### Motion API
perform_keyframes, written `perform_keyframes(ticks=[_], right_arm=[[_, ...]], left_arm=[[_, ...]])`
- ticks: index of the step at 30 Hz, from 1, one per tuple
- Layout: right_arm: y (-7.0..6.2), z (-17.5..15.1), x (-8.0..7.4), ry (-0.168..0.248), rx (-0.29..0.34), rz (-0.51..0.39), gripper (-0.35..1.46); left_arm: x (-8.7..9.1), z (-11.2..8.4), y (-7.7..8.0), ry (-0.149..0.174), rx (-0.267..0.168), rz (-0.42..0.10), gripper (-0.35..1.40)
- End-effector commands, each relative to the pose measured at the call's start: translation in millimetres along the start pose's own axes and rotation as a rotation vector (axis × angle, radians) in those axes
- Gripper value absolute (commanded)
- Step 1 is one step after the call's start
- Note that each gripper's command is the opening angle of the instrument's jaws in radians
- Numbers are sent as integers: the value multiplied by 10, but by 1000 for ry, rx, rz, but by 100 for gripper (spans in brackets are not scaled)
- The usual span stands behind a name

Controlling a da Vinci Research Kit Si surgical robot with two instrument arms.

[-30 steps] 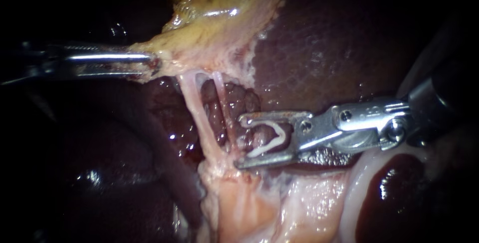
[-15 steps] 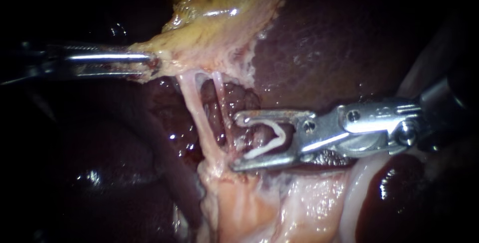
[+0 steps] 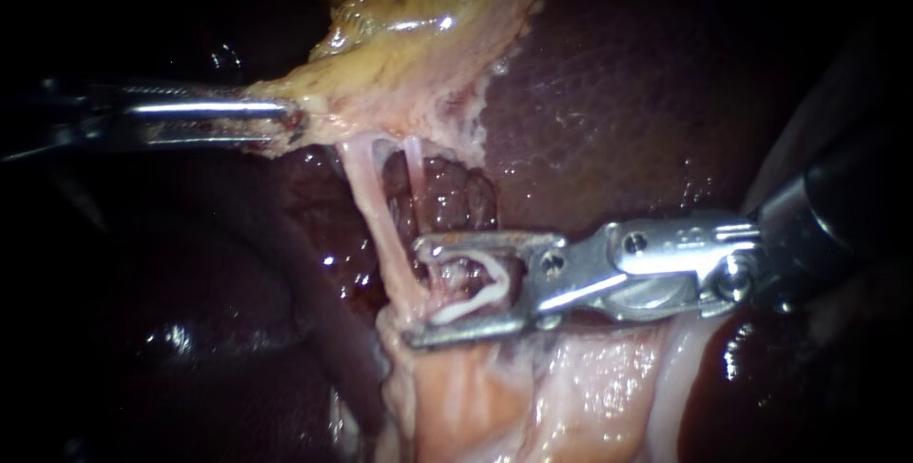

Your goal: Clipping first clip left tube

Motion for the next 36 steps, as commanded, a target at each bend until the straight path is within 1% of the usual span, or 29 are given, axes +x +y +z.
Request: perform_keyframes(ticks=[1,5,9,11,15,18,23,29,32,36], right_arm=[[2,2,-5,2,0,8,48],[9,8,-19,-6,-2,20,48],[15,17,-30,-16,-5,28,48],[18,22,-31,-19,-5,28,48],[25,32,-29,-19,-8,36,48],[26,39,-28,-19,-8,36,49],[26,52,-26,-19,0,42,49],[20,75,-22,-20,25,44,49],[13,82,-22,-16,47,43,49],[1,85,-16,-3,73,43,49]], left_arm=[[0,0,1,0,1,0,-35],[1,1,3,0,3,-1,-35],[1,1,4,0,3,-1,-35],[1,2,4,0,4,-1,-35],[1,2,6,3,4,-1,-35],[2,2,6,3,4,-1,-35],[2,3,6,3,5,-1,-35],[2,5,7,4,6,-1,-35],[2,6,7,4,7,-1,-35],[2,5,7,4,6,-1,-35]])
